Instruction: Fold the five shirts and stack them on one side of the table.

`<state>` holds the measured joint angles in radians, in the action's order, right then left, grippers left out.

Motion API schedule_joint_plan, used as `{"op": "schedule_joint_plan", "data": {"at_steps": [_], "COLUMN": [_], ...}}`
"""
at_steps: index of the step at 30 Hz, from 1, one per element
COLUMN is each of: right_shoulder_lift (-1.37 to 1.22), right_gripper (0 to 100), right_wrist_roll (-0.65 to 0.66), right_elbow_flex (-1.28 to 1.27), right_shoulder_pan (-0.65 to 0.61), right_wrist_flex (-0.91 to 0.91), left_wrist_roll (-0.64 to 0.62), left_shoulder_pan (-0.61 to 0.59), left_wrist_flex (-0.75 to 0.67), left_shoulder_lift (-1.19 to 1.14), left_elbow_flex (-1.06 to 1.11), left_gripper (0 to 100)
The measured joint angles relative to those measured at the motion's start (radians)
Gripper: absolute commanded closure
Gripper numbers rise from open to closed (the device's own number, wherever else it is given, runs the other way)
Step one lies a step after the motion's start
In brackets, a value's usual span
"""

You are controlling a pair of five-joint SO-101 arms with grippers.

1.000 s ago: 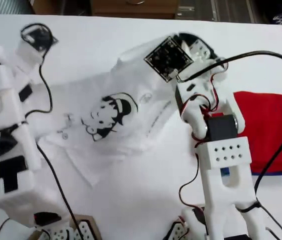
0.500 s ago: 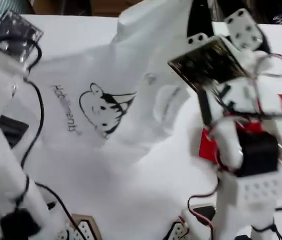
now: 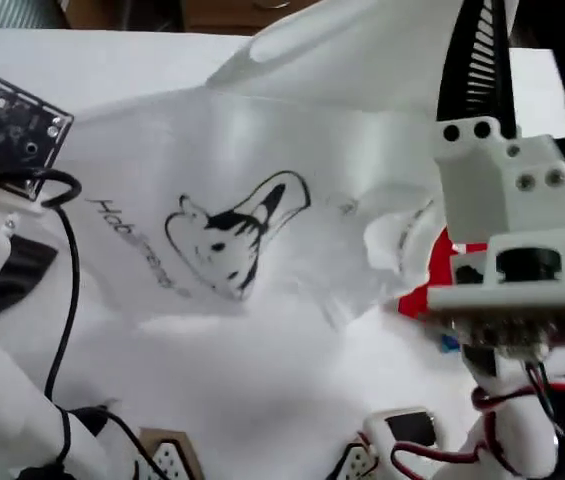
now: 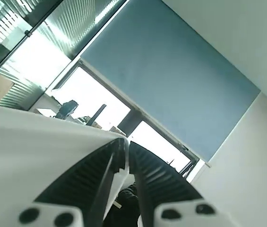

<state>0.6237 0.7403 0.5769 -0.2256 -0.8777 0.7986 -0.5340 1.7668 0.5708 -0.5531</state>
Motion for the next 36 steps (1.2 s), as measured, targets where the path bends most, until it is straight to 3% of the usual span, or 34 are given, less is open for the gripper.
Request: {"op": "schedule_joint_plan", "data": {"at_steps": [10,17,19,23,25,29,33,36], "right_shoulder_lift": [0.107,0.110,0.106,-0.009,-0.123,-0.387,-0.649,-0.827], "right_gripper": [97.8,97.8,97.8,97.6,97.5,97.4,97.1,90.7], "right_wrist_roll": [0.000,-0.037,-0.144,-0.511,-0.609,-0.649,-0.555,-0.500], "right_elbow_flex": [0.051,-0.009,-0.089,-0.342,-0.471,-0.540,-0.505,-0.434], "right_shoulder_pan": [0.017,0.017,0.023,0.023,-0.023,-0.161,-0.354,-0.477], "right_wrist_flex": [-0.098,-0.183,-0.230,-0.330,-0.350,-0.423,-0.483,-0.500], "left_wrist_roll": [0.000,0.000,0.002,0.046,0.074,0.163,0.235,0.278], "left_shoulder_pan": [-0.094,-0.098,-0.095,-0.160,-0.209,-0.347,-0.502,-0.594], "left_wrist_flex": [0.003,0.003,-0.011,-0.058,-0.095,-0.184,-0.279,-0.319], "left_shoulder_lift": [0.051,0.164,0.163,0.164,0.164,0.164,0.164,0.164], "left_elbow_flex": [0.014,0.219,0.299,0.462,0.543,0.695,0.821,0.913], "left_gripper": [98,98,98,98,98,98,98,98]}}
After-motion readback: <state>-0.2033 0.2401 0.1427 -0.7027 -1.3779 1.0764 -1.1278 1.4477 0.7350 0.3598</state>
